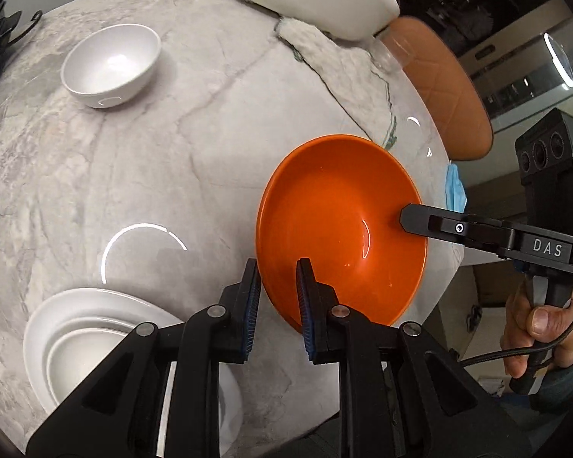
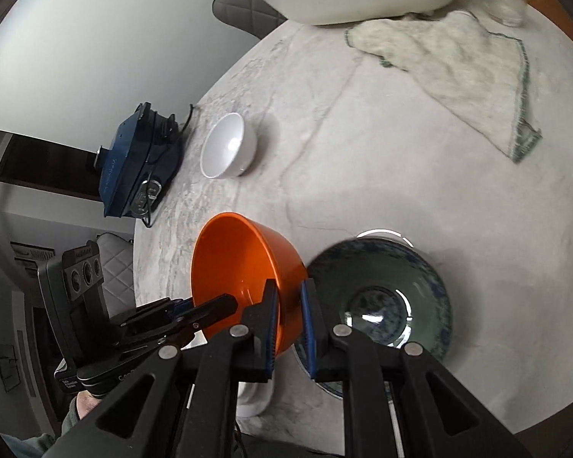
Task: Organize plates and bowls
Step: 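Lift the orange bowl with both grippers and lower it into the patterned bowl, then open both grippers and release the orange bowl inside the patterned bowl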
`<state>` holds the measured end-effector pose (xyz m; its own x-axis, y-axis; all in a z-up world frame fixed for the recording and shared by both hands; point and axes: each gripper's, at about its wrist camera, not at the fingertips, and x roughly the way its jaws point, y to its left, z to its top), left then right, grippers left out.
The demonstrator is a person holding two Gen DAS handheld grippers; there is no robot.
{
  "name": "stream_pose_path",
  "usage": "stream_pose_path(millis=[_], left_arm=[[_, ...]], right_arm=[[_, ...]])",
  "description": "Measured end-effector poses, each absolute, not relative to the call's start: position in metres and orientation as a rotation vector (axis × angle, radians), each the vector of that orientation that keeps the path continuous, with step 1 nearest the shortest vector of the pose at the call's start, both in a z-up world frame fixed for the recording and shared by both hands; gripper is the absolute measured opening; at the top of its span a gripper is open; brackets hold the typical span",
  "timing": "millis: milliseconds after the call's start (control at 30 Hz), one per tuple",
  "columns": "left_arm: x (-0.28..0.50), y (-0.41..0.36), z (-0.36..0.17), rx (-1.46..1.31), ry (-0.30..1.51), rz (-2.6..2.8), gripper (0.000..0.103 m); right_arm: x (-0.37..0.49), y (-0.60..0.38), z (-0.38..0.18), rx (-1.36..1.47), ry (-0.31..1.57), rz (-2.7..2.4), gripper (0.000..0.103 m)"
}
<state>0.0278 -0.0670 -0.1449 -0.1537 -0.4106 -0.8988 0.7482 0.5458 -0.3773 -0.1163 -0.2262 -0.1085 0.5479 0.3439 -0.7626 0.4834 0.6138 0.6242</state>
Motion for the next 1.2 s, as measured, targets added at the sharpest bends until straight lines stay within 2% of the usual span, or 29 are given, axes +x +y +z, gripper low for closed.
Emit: stream_pose_path(millis=[300, 700, 767, 867, 933, 967, 1033, 1200], left_arm=[[-0.024, -0.109, -0.185, 0.451, 1.417, -1.007, 0.016], [-0.020, -0.122, -0.221, 0.538, 1.429, -0.948, 0.020], [-0.019, -0.123, -0.223, 0.546, 1.428, -0.943, 0.024], [-0.020, -0.125, -0.224, 0.547, 1.418, -0.955, 0.036], [-0.022, -0.126, -0.222, 0.545, 1.412, -0.969, 0.051], [-0.022, -0.126, -0.221, 0.544, 1.407, -0.976, 0.055], [-0.023, -0.127, -0.216, 0.533, 1.391, -0.988, 0.074], [-0.013, -0.121, -0.203, 0.430, 1.405, -1.022, 0.077]], right_arm=[[-0.158, -0.254, -0.141, 0.927, 1.083, -0.119, 0.014], [-0.160, -0.248, -0.170, 0.852, 1.161, -0.126, 0.014], [-0.159, -0.247, -0.170, 0.826, 1.172, -0.130, 0.014], [-0.157, -0.244, -0.171, 0.802, 1.177, -0.130, 0.014], [-0.155, -0.242, -0.171, 0.780, 1.183, -0.129, 0.014], [-0.154, -0.241, -0.171, 0.771, 1.187, -0.127, 0.014], [-0.152, -0.238, -0.171, 0.766, 1.200, -0.125, 0.014], [-0.154, -0.240, -0.168, 0.784, 1.187, -0.141, 0.015]])
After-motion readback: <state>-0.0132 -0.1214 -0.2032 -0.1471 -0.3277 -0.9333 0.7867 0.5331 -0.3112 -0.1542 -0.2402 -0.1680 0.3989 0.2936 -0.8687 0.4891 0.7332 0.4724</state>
